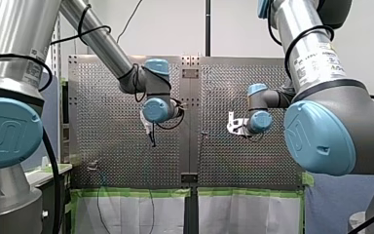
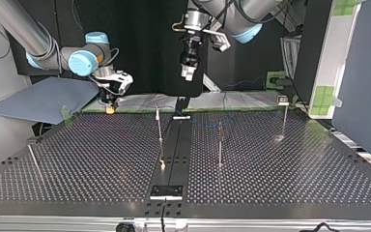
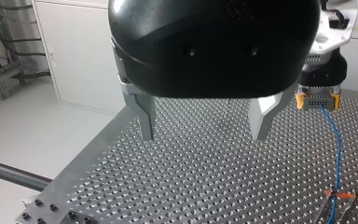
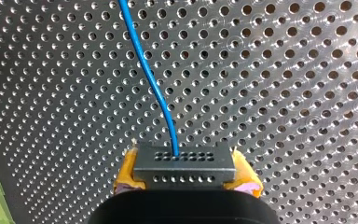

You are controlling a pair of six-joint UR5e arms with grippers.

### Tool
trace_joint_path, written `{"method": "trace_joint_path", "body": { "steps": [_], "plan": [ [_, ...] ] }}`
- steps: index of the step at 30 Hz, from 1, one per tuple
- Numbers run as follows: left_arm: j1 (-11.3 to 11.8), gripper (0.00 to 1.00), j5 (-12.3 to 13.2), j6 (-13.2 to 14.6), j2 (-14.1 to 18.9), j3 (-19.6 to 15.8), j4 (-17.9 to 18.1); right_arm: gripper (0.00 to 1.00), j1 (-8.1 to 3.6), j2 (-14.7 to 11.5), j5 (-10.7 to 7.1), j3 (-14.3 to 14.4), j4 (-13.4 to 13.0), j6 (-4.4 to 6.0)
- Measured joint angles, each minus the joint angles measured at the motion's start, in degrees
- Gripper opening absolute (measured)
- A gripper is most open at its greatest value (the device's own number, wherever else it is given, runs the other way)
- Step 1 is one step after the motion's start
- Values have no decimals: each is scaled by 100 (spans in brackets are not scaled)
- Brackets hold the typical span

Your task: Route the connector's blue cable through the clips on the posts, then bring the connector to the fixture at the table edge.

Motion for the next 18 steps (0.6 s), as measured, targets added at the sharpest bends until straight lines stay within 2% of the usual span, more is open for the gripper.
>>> {"method": "trace_joint_path", "body": {
  "steps": [8,18],
  "plan": [
    [-61,98,-205,128,230,-327,38,0,5,6,1,-1,0,0],
    [-73,98,-242,64,-146,-763,406,0,-3,1,-6,-1,-4,0]
  ]
}}
